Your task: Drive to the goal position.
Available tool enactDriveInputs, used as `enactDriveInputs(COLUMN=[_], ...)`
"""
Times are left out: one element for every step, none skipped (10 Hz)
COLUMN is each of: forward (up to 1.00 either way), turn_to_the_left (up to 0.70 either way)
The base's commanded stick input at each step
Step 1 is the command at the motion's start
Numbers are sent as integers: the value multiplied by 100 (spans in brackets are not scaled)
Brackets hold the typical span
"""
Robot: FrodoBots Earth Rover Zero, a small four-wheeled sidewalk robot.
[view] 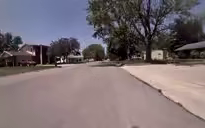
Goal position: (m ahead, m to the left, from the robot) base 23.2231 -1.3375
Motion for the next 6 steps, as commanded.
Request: enactDriveInputs(forward=[70,70,70,70,70,70], turn_to_the_left=[0,0,0,0,0,0])
